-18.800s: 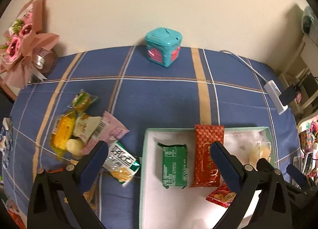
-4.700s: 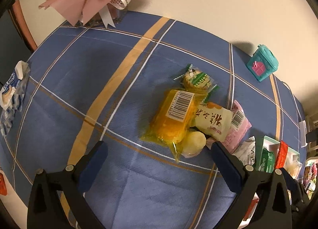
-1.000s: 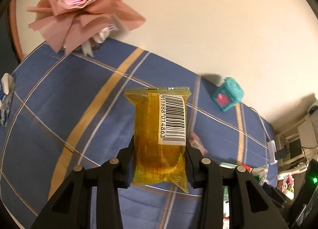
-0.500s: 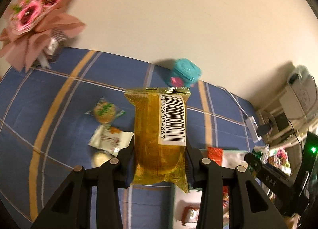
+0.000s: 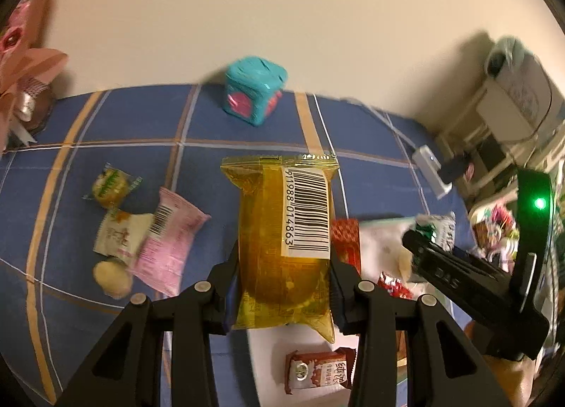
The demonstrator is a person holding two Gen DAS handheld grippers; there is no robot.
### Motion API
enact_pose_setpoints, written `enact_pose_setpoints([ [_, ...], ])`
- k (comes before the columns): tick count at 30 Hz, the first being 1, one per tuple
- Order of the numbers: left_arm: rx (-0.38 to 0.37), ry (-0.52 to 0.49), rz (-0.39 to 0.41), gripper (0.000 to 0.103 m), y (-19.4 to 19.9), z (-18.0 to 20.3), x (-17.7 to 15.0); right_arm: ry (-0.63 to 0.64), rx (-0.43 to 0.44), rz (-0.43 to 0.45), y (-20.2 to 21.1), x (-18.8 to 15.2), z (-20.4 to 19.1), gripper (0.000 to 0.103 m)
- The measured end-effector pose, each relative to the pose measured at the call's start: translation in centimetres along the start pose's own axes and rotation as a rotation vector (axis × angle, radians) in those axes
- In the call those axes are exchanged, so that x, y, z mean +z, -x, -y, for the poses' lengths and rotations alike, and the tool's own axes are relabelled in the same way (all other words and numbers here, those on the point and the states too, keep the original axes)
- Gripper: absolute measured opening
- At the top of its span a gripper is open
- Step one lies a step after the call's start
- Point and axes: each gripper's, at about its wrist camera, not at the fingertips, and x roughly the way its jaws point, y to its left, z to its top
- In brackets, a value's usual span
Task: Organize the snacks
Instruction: 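Lift and carry both packs over the white tray, then open both tools to drop the packs into the tray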
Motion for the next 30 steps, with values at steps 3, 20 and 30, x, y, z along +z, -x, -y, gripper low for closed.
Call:
enact_pose_setpoints([
  [3,0.013,-0.029,-0.03,0.042,-1.2,1.1,-0.4,-0.009,0.01,-0.029,-1.7,-0.4,0.3,0.054],
  [20,0.027,-0.092,-0.145,0.042,-5.7,3.3,-2.4,-0.002,0.006,-0.207,-5.7,-2.4,1.2,0.054],
  [30,-0.003,-0.072,-0.158,0.053,-5.6,3.3,-2.4,-0.023,0.007,-0.185,-4.4,-1.9,1.9,0.063],
])
